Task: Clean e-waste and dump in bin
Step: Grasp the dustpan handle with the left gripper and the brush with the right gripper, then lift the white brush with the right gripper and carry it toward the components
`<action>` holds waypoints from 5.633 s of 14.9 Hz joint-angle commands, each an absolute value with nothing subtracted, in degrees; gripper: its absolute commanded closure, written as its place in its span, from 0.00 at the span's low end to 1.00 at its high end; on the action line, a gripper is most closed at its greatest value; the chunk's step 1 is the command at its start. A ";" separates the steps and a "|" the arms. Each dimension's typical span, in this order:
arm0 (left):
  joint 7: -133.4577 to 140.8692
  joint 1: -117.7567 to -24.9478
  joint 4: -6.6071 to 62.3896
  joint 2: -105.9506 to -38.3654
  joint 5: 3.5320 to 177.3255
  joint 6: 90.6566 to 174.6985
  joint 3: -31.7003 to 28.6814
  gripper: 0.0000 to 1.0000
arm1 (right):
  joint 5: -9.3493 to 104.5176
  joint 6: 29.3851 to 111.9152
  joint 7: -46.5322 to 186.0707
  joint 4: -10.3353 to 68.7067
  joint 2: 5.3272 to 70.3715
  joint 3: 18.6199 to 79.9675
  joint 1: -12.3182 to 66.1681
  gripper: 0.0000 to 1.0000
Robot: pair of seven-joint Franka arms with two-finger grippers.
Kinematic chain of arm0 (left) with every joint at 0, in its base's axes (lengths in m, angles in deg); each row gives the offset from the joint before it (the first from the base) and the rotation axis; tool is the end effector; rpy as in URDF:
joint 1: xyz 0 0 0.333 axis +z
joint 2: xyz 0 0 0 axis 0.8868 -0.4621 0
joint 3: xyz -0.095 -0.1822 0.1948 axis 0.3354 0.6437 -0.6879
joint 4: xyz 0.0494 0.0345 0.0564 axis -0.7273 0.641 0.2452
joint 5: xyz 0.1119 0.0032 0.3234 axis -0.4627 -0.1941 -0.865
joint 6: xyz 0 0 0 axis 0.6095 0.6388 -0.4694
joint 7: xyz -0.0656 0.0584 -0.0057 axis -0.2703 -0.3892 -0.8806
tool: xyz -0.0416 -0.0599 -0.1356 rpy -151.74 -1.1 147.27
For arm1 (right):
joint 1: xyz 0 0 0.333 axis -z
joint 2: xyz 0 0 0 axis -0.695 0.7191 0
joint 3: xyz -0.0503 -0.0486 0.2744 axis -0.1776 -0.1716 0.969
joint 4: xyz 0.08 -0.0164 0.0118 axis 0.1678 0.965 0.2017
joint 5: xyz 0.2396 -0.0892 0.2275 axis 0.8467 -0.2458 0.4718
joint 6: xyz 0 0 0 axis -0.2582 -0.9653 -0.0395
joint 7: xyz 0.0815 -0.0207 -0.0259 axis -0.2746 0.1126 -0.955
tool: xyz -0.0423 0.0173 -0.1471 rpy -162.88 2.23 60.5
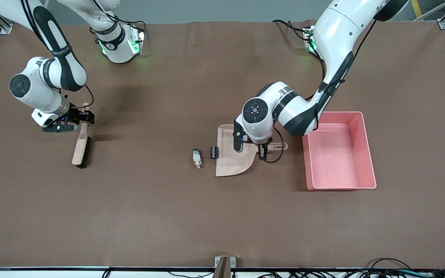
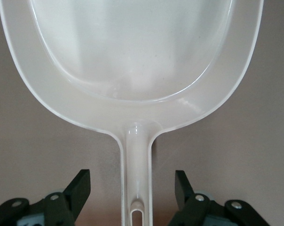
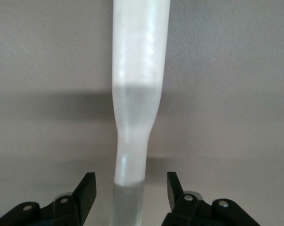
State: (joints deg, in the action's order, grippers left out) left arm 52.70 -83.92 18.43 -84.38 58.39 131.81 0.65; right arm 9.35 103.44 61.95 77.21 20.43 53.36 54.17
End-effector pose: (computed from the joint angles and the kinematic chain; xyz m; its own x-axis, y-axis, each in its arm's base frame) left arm 0.4946 -0.3651 0.2176 -0.0584 -0.9790 -0.1954 -0.9982 0.0541 0.0272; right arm 0.4034 -0.0827 0.1868 0.9955 0.0430 -0.0840 0.0427 -0.9991 -0.0060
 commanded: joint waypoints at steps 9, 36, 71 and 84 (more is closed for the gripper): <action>50.95 -85.15 19.58 -85.82 55.42 133.20 0.82 0.21 | 9.77 102.25 61.53 77.47 18.52 53.78 54.13 0.64; 46.81 -84.98 20.11 -86.70 52.26 134.25 0.82 0.45 | 12.14 92.84 71.72 71.23 19.13 53.78 52.37 1.00; 46.81 -84.98 19.85 -86.53 52.26 134.34 0.91 0.72 | 35.79 95.74 104.86 47.59 36.27 53.95 7.46 1.00; 46.81 -84.98 19.85 -86.53 52.35 134.25 0.91 0.73 | 29.37 97.50 104.95 46.53 38.64 53.95 5.18 1.00</action>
State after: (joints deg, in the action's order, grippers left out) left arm 47.01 -84.98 20.12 -86.53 53.49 134.01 0.68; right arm 30.25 97.17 104.28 47.73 37.67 54.30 6.42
